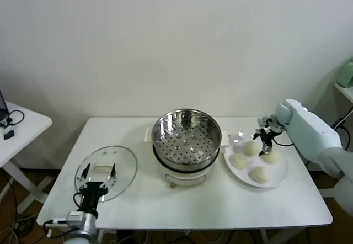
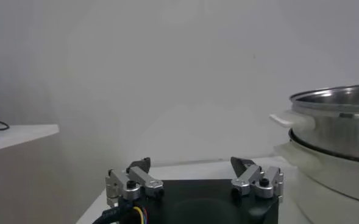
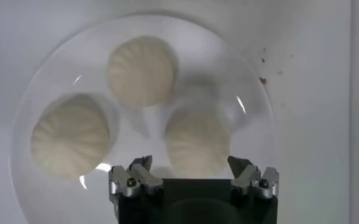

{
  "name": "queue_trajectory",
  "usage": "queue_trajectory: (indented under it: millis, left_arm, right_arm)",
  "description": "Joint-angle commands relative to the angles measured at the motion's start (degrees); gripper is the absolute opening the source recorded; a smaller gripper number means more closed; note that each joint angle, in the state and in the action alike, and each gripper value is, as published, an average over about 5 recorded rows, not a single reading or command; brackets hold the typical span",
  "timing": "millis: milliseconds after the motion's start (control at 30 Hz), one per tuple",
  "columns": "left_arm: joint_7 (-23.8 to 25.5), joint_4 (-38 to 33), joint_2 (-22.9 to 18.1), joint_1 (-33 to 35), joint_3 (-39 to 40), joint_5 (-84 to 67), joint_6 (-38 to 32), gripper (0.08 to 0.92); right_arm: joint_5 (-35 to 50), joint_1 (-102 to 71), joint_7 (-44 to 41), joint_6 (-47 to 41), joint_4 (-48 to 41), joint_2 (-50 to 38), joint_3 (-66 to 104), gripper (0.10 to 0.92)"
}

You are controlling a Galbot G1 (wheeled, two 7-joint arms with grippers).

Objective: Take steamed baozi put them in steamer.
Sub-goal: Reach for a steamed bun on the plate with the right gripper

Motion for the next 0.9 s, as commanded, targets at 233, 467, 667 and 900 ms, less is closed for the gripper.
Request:
queue_trajectory:
  millis: [233, 467, 667, 900]
  left_arm:
    - [0.0, 0.2, -0.2, 0.3, -0.1, 0.2, -0.2, 0.823]
    - [0.0, 0.3, -0.2, 0.3, -0.3, 0.2, -0.2, 0.823]
    - [-0.1, 0.2, -0.3, 0.4, -0.4, 0.1, -0.3, 0.823]
    - [-0.1, 0.1, -0.3, 0.6, -0.6, 0.0, -0.3, 0.823]
  right_arm:
    - [-9.2, 0.1, 0.5, 1.9, -8.4, 5.9, 7.6, 0.823]
    - [-10.2, -0.3, 0.2, 1.9, -8.8, 6.2, 8.4, 0.818]
    - [-10.7, -0.3, 0.2, 1.8, -9.1, 6.5, 9.0, 0.713]
    - [-10.7, -0.2, 0.2, 1.9, -8.5, 6.1, 8.9, 0.679]
